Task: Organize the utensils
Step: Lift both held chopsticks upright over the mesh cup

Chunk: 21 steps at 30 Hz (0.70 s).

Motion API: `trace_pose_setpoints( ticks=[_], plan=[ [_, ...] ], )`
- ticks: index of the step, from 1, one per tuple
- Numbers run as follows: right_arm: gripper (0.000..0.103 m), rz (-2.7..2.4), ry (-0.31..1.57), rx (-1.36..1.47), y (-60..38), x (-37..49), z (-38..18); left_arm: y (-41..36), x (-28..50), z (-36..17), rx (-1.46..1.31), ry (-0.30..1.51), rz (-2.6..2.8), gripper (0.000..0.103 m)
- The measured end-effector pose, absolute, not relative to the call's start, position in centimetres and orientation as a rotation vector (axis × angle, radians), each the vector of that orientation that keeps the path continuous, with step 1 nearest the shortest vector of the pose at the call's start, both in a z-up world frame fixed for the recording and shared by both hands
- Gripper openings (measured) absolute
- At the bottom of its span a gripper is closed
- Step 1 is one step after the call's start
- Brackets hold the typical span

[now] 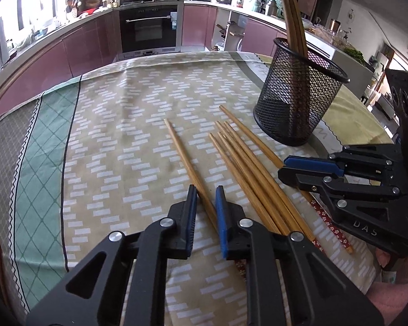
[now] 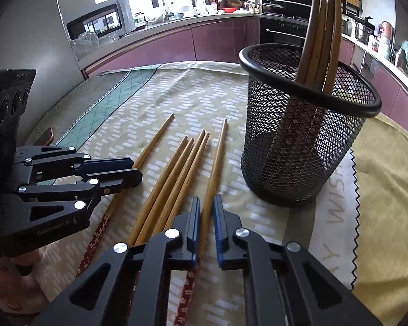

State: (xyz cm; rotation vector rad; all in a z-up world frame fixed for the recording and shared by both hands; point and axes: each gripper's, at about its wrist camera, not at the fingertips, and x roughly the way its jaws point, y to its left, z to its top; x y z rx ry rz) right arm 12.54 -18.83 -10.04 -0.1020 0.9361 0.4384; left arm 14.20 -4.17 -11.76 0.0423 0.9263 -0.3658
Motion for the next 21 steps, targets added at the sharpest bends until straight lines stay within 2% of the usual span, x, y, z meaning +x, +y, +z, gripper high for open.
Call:
trace_pose_setpoints(
  ticks=[7, 21],
  plan=[
    [0.006, 0.443, 0.937, -0.060, -19.4, 12.4, -9.8, -3.2, 14.3, -11.8, -0.029, 0.934, -0.355, 0.008],
    [0.006, 0.551, 0.852, 0.043, -21.4, 10.6, -6.4, -1.8, 12.2, -8.2, -0.117, 0.856, -0.463, 0.008]
  ],
)
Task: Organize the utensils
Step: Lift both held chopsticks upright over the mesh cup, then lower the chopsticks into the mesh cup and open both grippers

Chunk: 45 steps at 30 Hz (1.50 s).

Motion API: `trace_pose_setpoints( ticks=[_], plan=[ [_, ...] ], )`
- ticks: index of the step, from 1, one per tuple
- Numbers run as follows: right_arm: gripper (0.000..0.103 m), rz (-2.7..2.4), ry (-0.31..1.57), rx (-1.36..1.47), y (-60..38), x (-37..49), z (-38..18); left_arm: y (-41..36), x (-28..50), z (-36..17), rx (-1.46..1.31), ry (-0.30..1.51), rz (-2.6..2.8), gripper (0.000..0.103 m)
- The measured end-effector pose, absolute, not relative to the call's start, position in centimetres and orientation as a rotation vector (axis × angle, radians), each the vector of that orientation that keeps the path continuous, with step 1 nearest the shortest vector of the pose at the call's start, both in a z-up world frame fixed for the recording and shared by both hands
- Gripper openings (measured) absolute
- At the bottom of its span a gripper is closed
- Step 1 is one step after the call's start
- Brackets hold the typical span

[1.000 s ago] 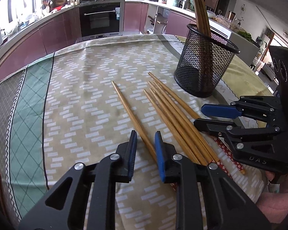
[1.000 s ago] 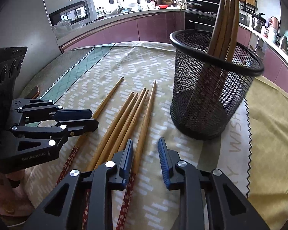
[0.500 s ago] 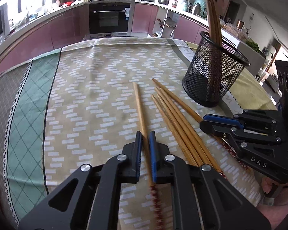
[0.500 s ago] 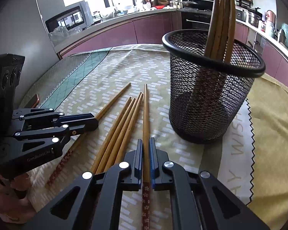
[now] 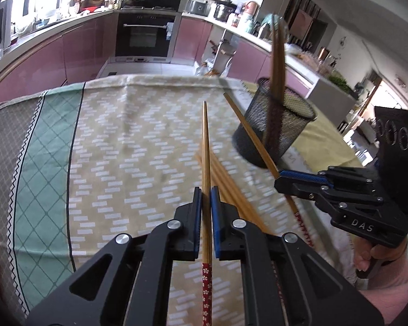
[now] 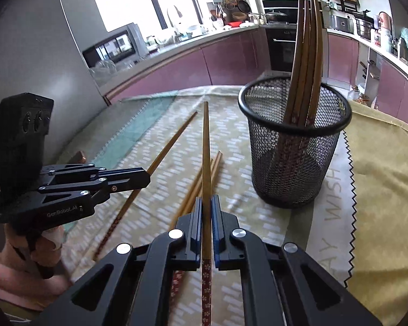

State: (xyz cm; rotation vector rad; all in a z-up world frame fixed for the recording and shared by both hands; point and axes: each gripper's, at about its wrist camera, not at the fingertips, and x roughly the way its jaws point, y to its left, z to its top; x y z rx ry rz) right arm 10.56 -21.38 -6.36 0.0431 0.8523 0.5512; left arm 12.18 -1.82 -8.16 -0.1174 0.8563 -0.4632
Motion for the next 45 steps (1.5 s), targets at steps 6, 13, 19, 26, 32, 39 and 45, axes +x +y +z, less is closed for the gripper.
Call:
trace_pose_setpoints(
  ticks=[6, 13, 19, 26, 32, 39, 45],
  plan=[
    [0.006, 0.576, 0.799, 0.084, -22.5, 9.6, -4.6, -1.5, 11.6, -5.9, -0.158, 0.814, -0.529, 0.007],
    [0.006, 0.575, 0.727, 0.123, -24.2, 9.1, -2.4, -0.9, 10.8, -2.3, -0.195, 0.721, -0.599, 0.007],
    [0.006, 0.557, 0.673, 0.137, -25.9, 9.1, -0.7, -0.6, 10.7, -0.2, -0.216, 0.669, -0.628, 0.007],
    [0.006, 0.521, 0.592, 0.124, -27.1, 9.9, 2.4, -1.4, 11.9, 3.0, -0.216, 0.596, -0.654, 0.007],
    [0.006, 0.500, 0.531, 0.125, -28.4, 11.2, 4.9, -2.6, 13.5, 6.1, -0.205, 0.534, -0.677, 0.007],
    [0.006, 0.475, 0.471, 0.113, -29.1, 12.5, 6.8, -4.1, 15.2, 8.8, -0.184, 0.476, -0.677, 0.007],
    [0.006, 0.469, 0.478, 0.103, -28.9, 13.8, 6.5, -6.1, 17.2, 8.5, -0.148, 0.506, -0.676, 0.007]
  ],
)
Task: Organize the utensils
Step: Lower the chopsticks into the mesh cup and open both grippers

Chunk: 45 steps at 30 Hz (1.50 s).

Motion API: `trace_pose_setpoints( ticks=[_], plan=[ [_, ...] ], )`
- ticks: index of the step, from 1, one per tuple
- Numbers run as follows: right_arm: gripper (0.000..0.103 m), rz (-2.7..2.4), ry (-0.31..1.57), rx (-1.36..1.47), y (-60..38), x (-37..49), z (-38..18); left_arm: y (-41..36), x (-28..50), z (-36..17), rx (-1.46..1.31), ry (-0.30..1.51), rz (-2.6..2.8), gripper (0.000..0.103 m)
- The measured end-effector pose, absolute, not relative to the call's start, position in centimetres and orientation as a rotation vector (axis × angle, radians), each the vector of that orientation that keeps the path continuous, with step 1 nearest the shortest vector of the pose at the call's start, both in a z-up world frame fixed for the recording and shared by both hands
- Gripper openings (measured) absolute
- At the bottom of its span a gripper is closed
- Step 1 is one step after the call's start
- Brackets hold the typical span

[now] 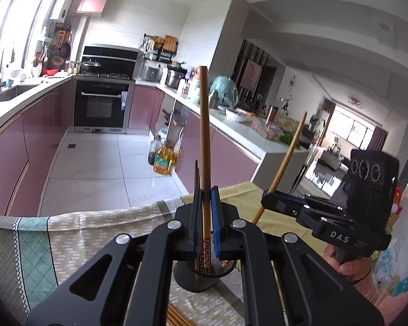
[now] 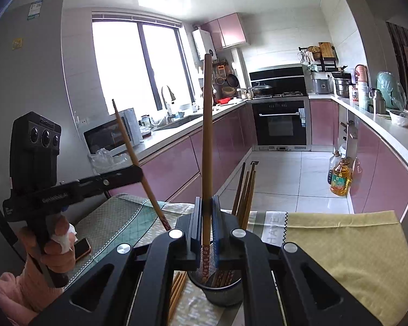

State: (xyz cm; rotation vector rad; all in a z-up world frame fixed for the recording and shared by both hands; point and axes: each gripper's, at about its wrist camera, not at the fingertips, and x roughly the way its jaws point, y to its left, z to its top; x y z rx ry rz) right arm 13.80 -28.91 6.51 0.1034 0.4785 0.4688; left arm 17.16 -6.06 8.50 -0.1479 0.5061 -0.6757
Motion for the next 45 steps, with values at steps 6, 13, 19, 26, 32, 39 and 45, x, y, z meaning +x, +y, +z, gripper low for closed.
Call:
trace_pose_setpoints(
  ticks=[6, 13, 19, 26, 32, 39, 45],
  plan=[
    [0.006, 0.464, 0.552, 0.097, -28.3, 15.2, 4.3, -8.0, 18.2, 6.1, -0.076, 0.591, -0.672, 0.007],
    [0.006, 0.463, 0.633, 0.088, -27.5, 16.3, 2.2, -9.1, 19.1, 3.8, 0.000, 0.661, -0.666, 0.007],
    [0.006, 0.451, 0.707, 0.100, -27.3, 17.5, 0.8, -10.3, 20.2, 2.1, 0.047, 0.718, -0.664, 0.007],
    [0.006, 0.427, 0.748, 0.118, -27.5, 18.5, -0.1, -11.2, 21.7, 0.8, 0.058, 0.753, -0.649, 0.008],
    [0.008, 0.412, 0.764, 0.128, -27.3, 19.1, -0.6, -11.7, 22.3, 0.2, 0.060, 0.761, -0.631, 0.008],
    [0.008, 0.403, 0.744, 0.129, -27.4, 18.3, -0.4, -10.8, 21.8, -0.2, 0.035, 0.753, -0.601, 0.008],
    [0.026, 0.435, 0.678, 0.106, -27.2, 15.9, 0.7, -8.1, 18.9, 0.8, 0.012, 0.660, -0.560, 0.032]
  ],
)
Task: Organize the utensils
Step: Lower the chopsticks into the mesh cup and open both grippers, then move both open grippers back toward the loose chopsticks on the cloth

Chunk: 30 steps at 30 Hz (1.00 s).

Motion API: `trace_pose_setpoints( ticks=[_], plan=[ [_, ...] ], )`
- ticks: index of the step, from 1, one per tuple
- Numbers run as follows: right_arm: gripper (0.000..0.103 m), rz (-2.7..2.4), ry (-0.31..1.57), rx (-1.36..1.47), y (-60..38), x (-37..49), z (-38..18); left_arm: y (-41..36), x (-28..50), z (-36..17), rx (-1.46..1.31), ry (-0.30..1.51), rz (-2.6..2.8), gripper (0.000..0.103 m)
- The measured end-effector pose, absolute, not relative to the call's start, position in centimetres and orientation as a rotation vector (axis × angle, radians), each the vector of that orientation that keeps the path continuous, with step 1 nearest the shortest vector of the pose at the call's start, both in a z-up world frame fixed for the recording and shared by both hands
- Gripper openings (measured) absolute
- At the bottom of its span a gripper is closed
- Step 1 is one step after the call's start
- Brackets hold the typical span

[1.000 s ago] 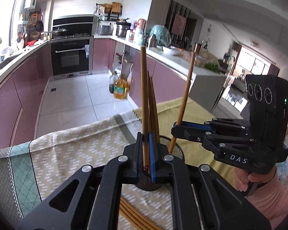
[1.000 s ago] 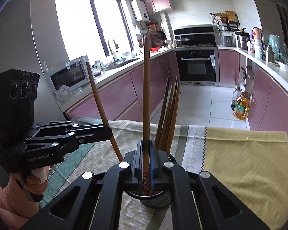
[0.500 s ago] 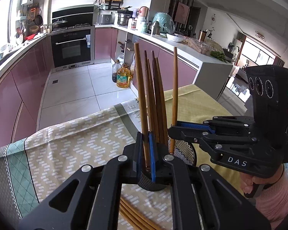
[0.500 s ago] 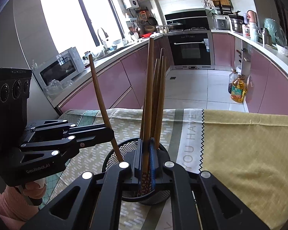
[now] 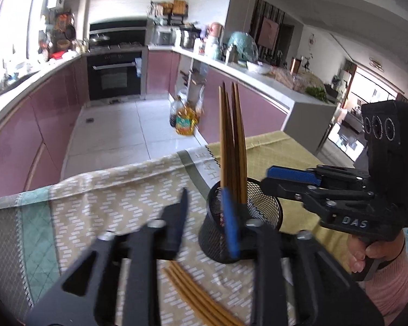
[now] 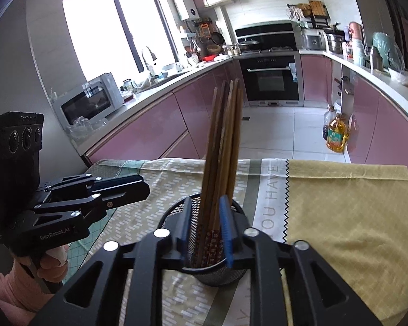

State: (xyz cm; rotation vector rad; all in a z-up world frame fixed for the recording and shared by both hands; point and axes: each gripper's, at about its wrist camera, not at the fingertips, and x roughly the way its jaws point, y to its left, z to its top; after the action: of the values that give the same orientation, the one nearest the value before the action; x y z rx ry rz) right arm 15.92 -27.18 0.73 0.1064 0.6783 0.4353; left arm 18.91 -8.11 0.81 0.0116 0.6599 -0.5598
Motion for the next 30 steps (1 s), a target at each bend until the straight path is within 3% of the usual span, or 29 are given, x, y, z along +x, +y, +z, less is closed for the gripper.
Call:
trace_pose_setpoints(
  ticks=[2, 7, 10, 12, 16, 30],
  plan=[
    [0.027, 0.466, 0.649, 0.082, -26.8, 14.4, 1.3, -7.0, 17.8, 1.0, 0.014, 0.630, -0.546, 0.034],
    [0.035, 0.541, 0.611, 0.029, -25.6, 11.2, 1.7, -4.1, 14.8, 0.9, 0.008, 0.584, -0.483, 0.065],
    [0.046, 0.584, 0.636, 0.011, -24.5, 9.9, 0.5, -2.7, 13.5, 0.0, -0.004, 0.591, -0.433, 0.074],
    [0.046, 0.596, 0.682, 0.016, -23.9, 9.7, -1.1, -2.0, 12.9, -1.0, -0.005, 0.617, -0.409, 0.077],
    [0.046, 0.600, 0.786, 0.025, -22.6, 10.0, -4.5, -1.3, 11.9, -3.0, -0.007, 0.656, -0.368, 0.094],
    [0.046, 0.522, 0.906, -0.026, -20.6, 9.7, -8.8, -2.3, 10.5, -7.8, 0.054, 0.777, -0.304, 0.093]
  ],
)
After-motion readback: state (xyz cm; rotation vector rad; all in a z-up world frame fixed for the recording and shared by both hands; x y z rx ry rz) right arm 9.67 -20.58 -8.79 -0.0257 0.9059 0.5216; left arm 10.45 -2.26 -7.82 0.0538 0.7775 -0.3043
